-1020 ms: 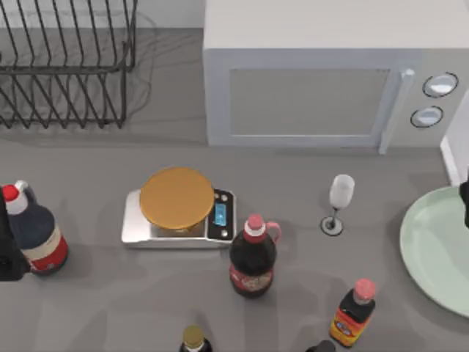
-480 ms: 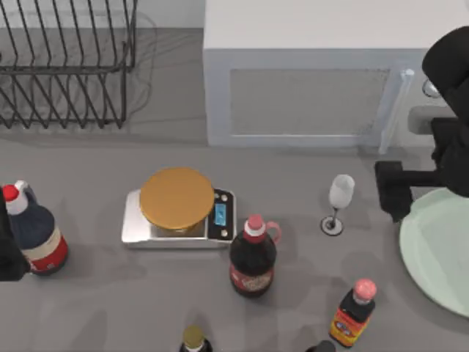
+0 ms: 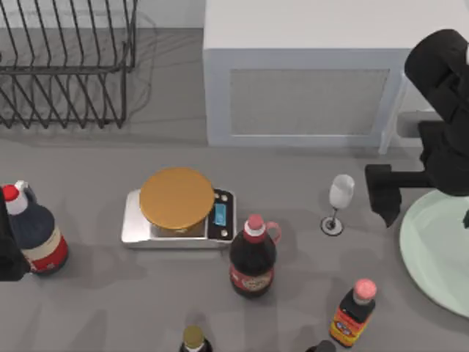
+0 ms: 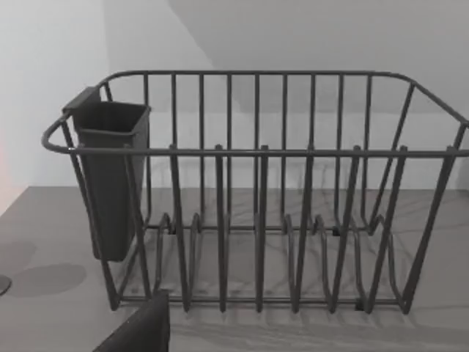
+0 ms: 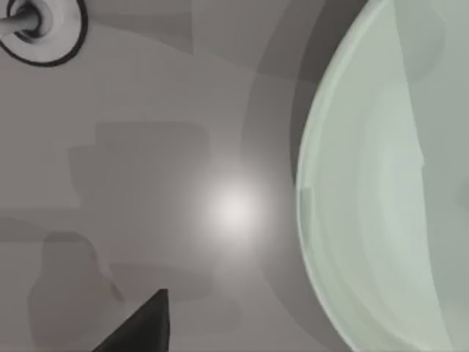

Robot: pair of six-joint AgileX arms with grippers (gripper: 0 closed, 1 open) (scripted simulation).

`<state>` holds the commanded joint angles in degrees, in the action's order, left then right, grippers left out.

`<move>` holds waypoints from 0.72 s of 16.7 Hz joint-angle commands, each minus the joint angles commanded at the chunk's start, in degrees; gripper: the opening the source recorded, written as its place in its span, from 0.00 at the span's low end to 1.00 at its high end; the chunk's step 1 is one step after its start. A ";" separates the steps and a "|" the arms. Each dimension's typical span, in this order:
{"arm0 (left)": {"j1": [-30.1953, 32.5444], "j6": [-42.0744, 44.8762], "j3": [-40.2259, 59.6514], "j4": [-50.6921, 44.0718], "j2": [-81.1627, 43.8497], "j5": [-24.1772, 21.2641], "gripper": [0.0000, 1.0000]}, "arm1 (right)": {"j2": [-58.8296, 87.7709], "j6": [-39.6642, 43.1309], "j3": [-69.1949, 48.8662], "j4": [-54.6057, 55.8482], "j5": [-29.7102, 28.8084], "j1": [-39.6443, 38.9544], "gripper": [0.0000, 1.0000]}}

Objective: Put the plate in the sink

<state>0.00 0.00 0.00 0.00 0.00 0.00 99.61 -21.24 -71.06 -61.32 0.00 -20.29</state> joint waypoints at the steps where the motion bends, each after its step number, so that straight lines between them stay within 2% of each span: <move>1: 0.00 0.00 0.00 0.00 0.00 0.00 1.00 | 0.11 -0.16 0.16 0.15 0.16 0.02 1.00; 6: 0.00 0.00 0.00 0.00 0.00 0.00 1.00 | 4.96 -4.64 8.30 8.67 4.26 0.86 1.00; 12: 0.00 0.00 0.00 0.00 0.00 0.00 1.00 | 9.90 -0.93 12.87 22.13 0.43 -0.17 1.00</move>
<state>0.00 0.00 0.00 0.00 0.00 0.00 109.51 -22.18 -58.19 -39.19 0.43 -20.46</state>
